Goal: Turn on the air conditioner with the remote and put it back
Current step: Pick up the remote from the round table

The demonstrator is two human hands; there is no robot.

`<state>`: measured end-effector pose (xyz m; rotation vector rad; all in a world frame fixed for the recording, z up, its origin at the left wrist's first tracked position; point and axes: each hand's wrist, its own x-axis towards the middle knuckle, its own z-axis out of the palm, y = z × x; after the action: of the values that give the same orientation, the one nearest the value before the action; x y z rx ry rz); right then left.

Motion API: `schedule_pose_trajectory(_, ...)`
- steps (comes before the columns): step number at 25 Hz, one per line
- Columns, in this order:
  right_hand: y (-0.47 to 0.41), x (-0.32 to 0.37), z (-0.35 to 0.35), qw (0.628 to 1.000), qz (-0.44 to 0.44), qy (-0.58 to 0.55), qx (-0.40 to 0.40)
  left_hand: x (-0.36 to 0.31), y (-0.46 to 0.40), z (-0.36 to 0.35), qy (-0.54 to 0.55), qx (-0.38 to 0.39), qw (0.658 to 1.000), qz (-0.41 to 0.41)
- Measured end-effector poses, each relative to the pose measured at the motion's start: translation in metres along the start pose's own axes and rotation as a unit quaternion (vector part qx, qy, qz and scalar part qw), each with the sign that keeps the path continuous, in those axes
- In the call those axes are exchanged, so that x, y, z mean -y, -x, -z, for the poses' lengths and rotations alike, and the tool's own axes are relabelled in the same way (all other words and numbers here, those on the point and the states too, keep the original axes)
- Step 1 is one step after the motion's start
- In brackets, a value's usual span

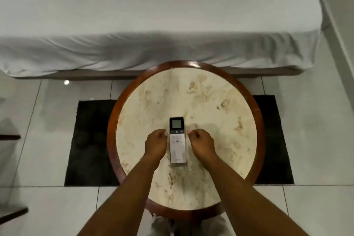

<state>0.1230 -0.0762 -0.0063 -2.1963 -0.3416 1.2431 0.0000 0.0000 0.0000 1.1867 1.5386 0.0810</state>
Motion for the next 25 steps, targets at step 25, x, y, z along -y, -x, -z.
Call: schedule_pose_trajectory(25,0.081,0.118,0.129,0.975,0.035,-0.217,-0.022,-0.154,0.072,0.033,-0.224,-0.029,0.932,-0.284)
